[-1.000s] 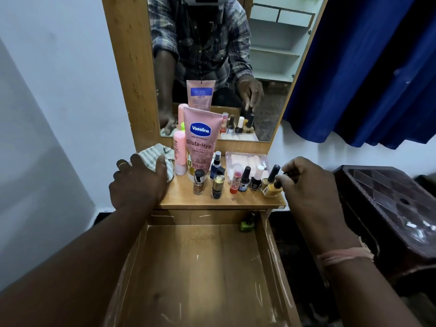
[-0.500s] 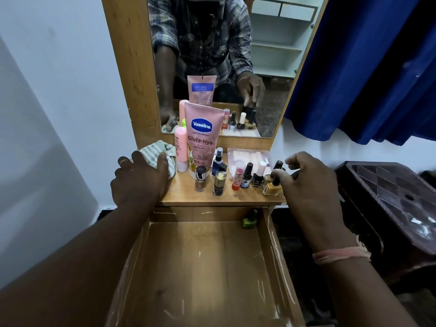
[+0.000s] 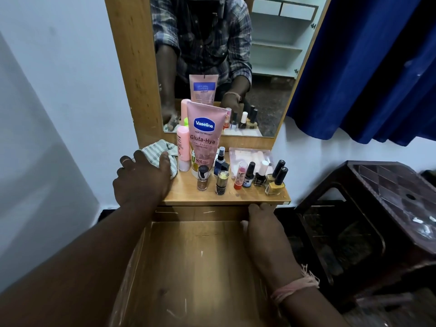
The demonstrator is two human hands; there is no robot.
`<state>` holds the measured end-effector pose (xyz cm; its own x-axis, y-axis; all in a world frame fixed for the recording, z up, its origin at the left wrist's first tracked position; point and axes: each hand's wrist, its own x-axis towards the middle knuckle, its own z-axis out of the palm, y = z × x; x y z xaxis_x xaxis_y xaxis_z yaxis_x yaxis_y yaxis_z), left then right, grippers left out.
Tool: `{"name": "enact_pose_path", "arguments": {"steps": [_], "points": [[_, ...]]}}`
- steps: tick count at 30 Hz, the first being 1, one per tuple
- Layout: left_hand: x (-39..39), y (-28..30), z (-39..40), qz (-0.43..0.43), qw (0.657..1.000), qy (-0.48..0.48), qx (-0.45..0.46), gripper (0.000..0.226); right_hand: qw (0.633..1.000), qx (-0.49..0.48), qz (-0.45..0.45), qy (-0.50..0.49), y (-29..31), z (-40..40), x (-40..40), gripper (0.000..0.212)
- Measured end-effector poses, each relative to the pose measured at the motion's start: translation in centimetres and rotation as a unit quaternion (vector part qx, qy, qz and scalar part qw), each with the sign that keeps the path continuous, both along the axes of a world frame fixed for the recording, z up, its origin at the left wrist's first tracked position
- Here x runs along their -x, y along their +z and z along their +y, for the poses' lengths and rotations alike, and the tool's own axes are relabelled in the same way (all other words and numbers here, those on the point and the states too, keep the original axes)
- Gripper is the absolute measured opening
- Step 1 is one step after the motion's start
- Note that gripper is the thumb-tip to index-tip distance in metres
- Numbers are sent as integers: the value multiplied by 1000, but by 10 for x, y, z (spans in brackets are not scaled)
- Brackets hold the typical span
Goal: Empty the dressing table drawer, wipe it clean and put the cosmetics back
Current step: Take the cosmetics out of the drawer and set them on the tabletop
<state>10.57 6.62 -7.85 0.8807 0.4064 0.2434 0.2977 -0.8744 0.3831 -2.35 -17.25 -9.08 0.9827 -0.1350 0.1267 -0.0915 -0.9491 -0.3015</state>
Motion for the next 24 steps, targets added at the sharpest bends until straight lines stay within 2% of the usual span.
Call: {"name": "enact_pose_path", "arguments": {"steps": [4,10,14,20,24], "points": [[-1,-2,1,4,1000,-1,-4,85,1000,28,-1,-8,-6,2,0,19],[-2,-1,0,7,1000,-1,-4,83,1000,-7,-1,-19,3,-2,4,24],[1,2,-1,7,1000,2,-6,82,998,-55,4,3,17,-2,10,9],[1,2,-1,8,1000,-4,-6,81,981,-102,-164,-14,78,-6,9,2],[0,1,0,5,1000,-4,-2,82,975,-106,-191,-29,100,-15,-3,17]]}}
